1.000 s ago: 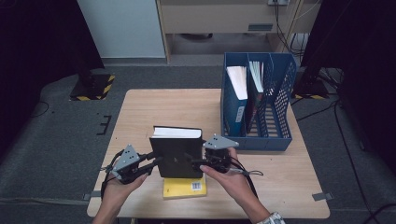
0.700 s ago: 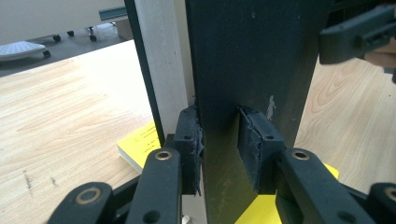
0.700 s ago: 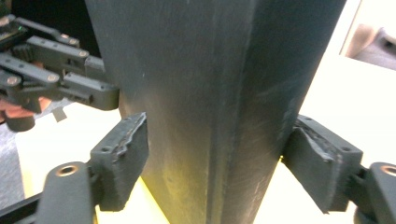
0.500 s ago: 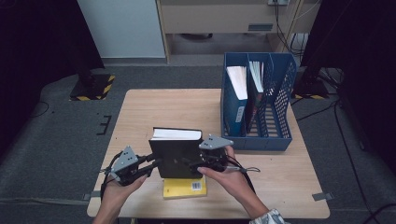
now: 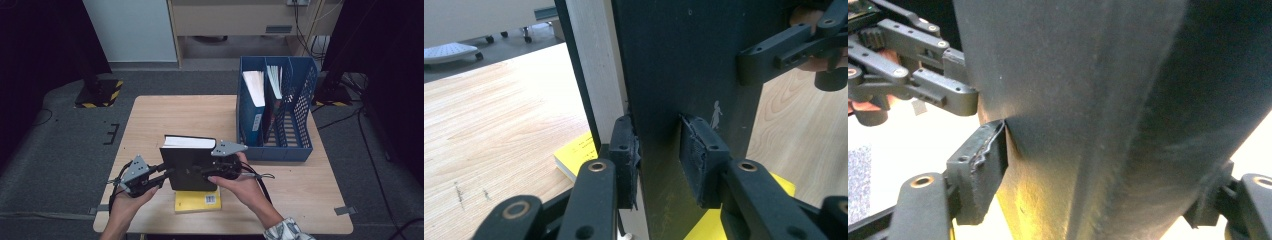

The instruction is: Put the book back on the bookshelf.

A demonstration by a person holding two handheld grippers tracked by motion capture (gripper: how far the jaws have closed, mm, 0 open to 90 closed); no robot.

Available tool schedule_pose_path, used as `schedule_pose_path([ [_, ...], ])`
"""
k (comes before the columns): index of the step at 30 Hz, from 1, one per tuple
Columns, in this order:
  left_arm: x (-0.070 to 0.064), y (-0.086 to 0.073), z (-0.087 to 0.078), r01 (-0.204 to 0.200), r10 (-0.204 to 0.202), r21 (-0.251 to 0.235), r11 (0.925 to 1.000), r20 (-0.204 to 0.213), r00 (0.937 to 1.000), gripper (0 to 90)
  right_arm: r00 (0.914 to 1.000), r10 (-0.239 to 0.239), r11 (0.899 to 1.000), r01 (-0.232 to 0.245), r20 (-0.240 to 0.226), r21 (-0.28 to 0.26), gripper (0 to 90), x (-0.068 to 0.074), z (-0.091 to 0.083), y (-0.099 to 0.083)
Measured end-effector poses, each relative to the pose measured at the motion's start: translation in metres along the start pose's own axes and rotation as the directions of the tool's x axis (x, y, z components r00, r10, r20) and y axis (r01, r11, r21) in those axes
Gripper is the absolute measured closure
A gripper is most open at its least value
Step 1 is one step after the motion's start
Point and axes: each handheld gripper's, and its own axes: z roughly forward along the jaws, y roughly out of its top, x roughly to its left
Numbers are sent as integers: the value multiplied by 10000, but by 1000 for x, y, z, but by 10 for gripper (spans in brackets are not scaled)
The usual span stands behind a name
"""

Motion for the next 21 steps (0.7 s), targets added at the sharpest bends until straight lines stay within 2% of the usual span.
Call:
schedule_pose_path([
  [5, 7, 6, 7, 54, -53, 127, 9999, -69, 10000, 677, 9998, 144, 9999, -144, -118, 41, 285, -8, 3, 3],
  [9, 16, 14, 20, 174, -171, 216, 9996, -128, 9998, 661, 9979, 621, 9981, -621, -170, 28, 298, -22, 8, 5],
  [11, 21, 19, 28, 88, -85, 250, 9996, -116, 9999, 655, 9978, 654, 9979, -653, -109, 27, 307, -27, 9, 6],
  [15, 30, 28, 38, -40, 47, 425, 9991, -150, 9999, 652, 9994, 226, 9997, -227, 273, 17, 321, -34, 10, 12],
  [17, 34, 33, 42, -205, 220, 519, 9984, -270, 9994, 647, 9984, -183, 9998, 181, 534, 45, 336, -36, 12, 15],
  [19, 35, 35, 47, -566, 601, 716, 9958, -466, 9971, 640, 9951, -548, 9985, 542, 829, 89, 345, -35, 14, 15],
  [21, 37, 33, 47, -445, 469, 616, 9971, -370, 9982, 632, 9923, -737, 9973, 739, 1000, 18, 352, -33, 15, 13],
])
